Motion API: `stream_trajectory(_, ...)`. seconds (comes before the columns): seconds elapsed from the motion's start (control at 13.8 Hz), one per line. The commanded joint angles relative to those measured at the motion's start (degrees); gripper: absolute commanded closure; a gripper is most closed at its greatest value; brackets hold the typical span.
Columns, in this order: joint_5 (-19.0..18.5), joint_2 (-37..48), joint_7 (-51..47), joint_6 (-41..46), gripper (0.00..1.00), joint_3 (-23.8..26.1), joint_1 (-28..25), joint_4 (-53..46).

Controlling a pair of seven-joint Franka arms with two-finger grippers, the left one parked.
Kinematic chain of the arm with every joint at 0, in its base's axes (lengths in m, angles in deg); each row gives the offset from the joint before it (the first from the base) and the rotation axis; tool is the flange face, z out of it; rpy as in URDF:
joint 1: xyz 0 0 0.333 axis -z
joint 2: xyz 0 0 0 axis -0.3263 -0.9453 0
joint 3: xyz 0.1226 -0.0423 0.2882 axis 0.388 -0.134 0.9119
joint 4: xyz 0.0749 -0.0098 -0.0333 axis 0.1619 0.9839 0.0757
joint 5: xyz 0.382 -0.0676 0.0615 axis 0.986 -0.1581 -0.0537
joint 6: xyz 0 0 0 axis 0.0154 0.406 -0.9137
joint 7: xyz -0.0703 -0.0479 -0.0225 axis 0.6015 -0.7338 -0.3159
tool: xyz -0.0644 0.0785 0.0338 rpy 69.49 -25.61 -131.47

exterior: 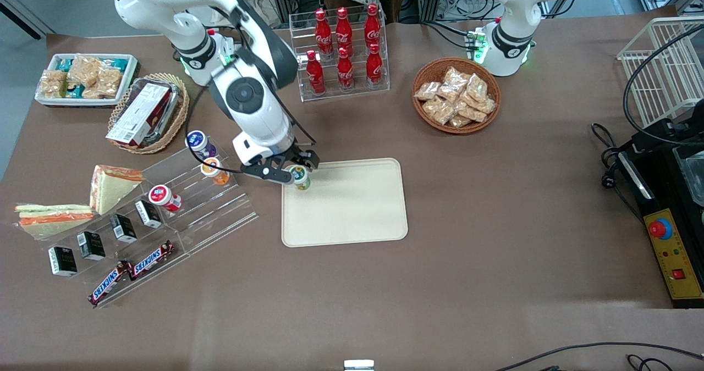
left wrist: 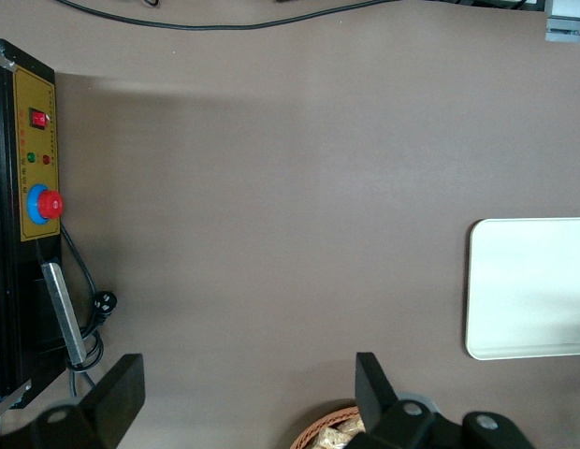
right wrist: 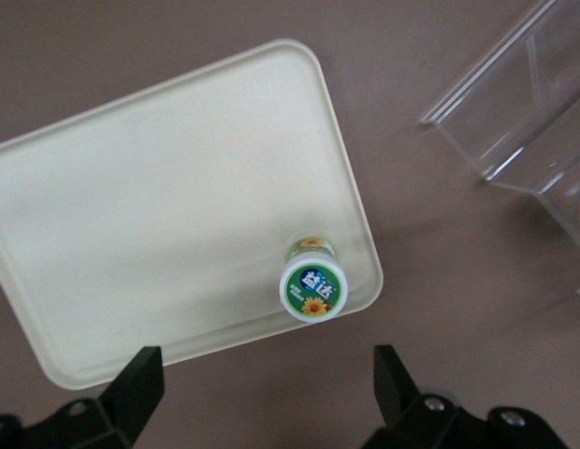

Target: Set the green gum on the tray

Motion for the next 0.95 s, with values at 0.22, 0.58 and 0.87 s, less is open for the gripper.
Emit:
stream_trajectory(0.22,-0.85,13.66,26.37,12.25,0.0,0.73,12.52,-5.09)
stream_trajectory(0.58,-2.86,13.25,49.79,20.85,0.0,-4.8,23.18,-15.51)
stream_trajectory(0.87,-4.81,12.45,51.04,27.02,0.0,-4.81,29.15,-21.35)
